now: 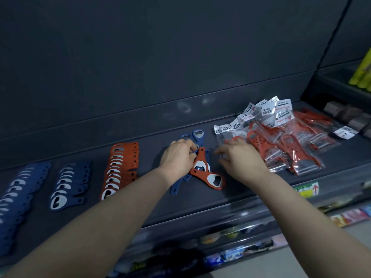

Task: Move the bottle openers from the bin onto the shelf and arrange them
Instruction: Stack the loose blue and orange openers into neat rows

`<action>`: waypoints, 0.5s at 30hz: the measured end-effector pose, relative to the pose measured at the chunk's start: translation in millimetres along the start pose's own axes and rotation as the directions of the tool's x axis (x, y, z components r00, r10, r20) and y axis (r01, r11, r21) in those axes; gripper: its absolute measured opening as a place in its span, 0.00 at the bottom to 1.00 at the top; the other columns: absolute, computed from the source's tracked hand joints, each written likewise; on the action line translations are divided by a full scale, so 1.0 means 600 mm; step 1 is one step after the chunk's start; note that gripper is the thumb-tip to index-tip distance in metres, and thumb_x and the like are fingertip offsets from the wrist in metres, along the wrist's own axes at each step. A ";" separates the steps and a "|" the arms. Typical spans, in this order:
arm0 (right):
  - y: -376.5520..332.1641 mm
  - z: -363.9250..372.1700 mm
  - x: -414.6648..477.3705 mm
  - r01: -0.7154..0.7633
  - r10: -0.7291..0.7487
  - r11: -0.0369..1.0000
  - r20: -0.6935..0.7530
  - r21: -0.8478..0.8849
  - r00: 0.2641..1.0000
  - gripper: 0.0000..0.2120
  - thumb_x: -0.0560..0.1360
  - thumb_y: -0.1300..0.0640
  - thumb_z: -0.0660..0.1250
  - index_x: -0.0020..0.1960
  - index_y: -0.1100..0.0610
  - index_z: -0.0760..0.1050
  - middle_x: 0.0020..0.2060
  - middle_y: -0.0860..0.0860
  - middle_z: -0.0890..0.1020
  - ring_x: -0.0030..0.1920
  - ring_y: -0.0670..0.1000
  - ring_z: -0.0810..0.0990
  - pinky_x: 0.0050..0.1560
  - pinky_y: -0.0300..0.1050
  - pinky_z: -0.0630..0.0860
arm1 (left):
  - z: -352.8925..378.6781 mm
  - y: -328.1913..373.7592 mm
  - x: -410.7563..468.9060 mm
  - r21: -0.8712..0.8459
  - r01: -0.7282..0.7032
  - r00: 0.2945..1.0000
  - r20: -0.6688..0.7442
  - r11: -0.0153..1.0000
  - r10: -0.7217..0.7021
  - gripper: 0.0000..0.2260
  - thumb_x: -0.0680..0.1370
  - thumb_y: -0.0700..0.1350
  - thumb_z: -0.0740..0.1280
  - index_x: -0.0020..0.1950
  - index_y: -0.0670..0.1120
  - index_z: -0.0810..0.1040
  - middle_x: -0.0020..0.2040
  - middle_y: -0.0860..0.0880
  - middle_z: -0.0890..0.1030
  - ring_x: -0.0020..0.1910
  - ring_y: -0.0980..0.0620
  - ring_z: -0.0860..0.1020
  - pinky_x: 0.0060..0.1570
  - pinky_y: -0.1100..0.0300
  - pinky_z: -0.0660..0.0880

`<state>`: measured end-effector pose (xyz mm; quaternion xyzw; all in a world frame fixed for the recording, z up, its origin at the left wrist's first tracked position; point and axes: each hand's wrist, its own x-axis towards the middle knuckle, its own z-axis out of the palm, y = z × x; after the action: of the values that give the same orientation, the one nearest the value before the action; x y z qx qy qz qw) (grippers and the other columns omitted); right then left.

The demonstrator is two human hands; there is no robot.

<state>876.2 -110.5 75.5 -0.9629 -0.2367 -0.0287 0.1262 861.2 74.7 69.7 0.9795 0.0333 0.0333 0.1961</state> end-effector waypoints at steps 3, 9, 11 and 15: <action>-0.023 0.004 -0.001 0.081 -0.100 0.991 0.185 0.107 0.978 0.09 0.71 0.48 0.70 0.51 0.45 0.79 0.47 0.46 0.82 0.52 0.51 0.78 0.49 0.44 0.74 | -0.008 -0.007 -0.008 -0.010 0.099 0.995 -0.011 0.995 -0.099 0.07 0.80 0.45 0.62 0.56 0.50 0.77 0.53 0.52 0.80 0.55 0.50 0.76 0.51 0.55 0.73; -0.038 0.022 -0.002 0.105 -0.104 0.994 0.180 0.003 0.978 0.18 0.68 0.41 0.71 0.52 0.48 0.71 0.49 0.47 0.80 0.52 0.53 0.79 0.43 0.43 0.68 | -0.019 -0.020 -0.034 -0.005 0.192 0.981 0.001 0.981 -0.192 0.06 0.80 0.47 0.62 0.55 0.51 0.77 0.52 0.53 0.80 0.53 0.52 0.77 0.48 0.58 0.73; -0.049 0.029 0.001 0.067 -0.076 0.996 0.160 0.063 0.984 0.18 0.69 0.43 0.71 0.51 0.49 0.69 0.48 0.49 0.81 0.51 0.55 0.79 0.42 0.44 0.68 | -0.020 -0.018 -0.041 -0.014 0.202 0.979 0.011 0.979 -0.202 0.07 0.80 0.47 0.62 0.56 0.50 0.77 0.53 0.53 0.80 0.53 0.51 0.78 0.49 0.58 0.73; -0.052 0.036 0.015 0.023 -0.031 0.990 0.051 0.140 0.998 0.09 0.75 0.51 0.67 0.51 0.53 0.70 0.47 0.55 0.80 0.50 0.60 0.79 0.44 0.48 0.72 | -0.021 -0.013 -0.060 0.050 0.220 0.976 -0.007 0.974 -0.219 0.07 0.79 0.50 0.62 0.51 0.49 0.76 0.48 0.52 0.81 0.51 0.49 0.78 0.46 0.56 0.74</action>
<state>869.6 -74.0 62.6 -0.9489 -0.2544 0.0118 0.1862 823.9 83.7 76.4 0.9744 0.1422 0.0111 0.1738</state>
